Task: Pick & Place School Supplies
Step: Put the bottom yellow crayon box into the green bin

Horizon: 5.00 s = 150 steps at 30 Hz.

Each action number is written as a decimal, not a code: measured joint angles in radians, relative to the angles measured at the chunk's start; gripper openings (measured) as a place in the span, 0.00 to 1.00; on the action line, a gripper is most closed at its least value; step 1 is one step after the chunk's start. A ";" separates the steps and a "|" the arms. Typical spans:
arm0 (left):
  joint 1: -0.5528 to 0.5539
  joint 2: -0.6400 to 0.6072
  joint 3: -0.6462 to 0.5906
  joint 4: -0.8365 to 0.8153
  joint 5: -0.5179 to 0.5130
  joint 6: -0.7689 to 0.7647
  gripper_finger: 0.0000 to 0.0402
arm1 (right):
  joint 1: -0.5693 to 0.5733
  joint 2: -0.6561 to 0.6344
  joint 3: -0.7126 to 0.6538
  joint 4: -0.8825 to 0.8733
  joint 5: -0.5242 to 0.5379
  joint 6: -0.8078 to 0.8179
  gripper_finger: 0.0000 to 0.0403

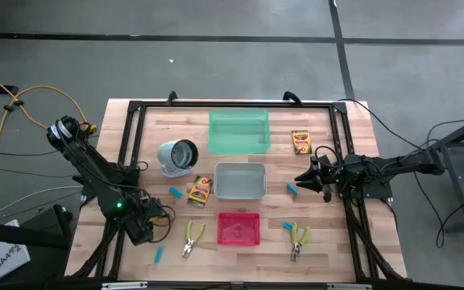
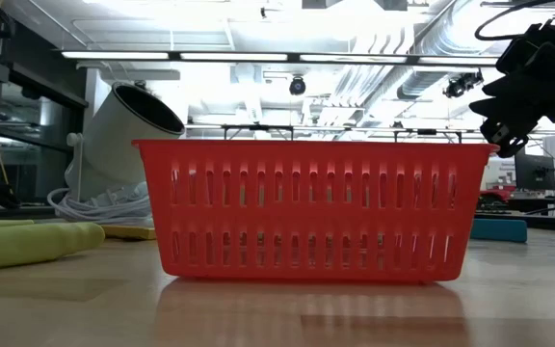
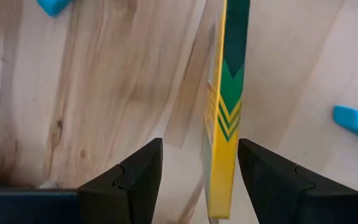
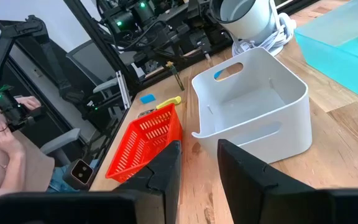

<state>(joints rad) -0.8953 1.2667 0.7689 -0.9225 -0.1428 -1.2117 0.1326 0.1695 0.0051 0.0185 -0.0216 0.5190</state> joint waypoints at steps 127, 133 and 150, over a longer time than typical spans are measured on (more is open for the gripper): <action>1.468 0.394 0.275 1.229 0.676 0.404 0.06 | 0.000 0.000 0.000 0.001 0.000 0.000 0.24; 1.499 0.385 0.302 1.116 0.665 0.347 0.06 | 0.000 0.000 0.000 0.001 0.000 0.000 0.24; 1.454 0.385 0.489 0.598 0.417 0.402 0.07 | 0.000 0.000 0.000 0.001 0.000 0.000 0.24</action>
<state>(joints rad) 0.5591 1.6512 1.2583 -0.3242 0.2738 -0.8094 0.1328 0.1696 0.0053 0.0193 -0.0212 0.5186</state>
